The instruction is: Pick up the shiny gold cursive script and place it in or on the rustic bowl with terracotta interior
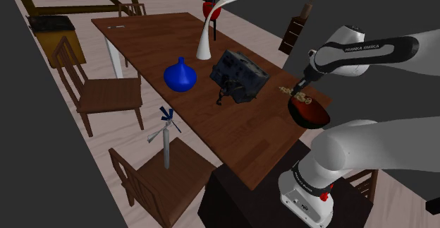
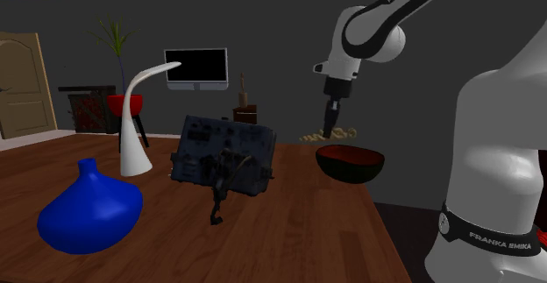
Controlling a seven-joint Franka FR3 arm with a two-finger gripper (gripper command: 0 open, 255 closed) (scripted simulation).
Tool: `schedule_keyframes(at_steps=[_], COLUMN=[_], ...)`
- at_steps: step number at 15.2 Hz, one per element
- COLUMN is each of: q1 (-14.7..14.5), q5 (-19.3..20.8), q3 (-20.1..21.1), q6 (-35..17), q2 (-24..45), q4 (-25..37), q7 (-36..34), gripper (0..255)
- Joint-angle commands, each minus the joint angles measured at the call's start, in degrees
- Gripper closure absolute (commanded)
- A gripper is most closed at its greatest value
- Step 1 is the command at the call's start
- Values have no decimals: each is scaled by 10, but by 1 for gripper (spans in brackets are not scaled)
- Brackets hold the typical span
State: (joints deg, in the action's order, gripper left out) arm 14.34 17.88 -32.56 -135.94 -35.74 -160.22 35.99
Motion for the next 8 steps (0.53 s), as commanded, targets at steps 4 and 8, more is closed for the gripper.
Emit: schedule_keyframes(at_steps=[4, 8], q1=[25, 30], q5=[17, 19], q3=[-71, -129], q6=[10, 20], q2=[17, 39], q4=[33, 74], q7=[85, 154], gripper=[255, 255])
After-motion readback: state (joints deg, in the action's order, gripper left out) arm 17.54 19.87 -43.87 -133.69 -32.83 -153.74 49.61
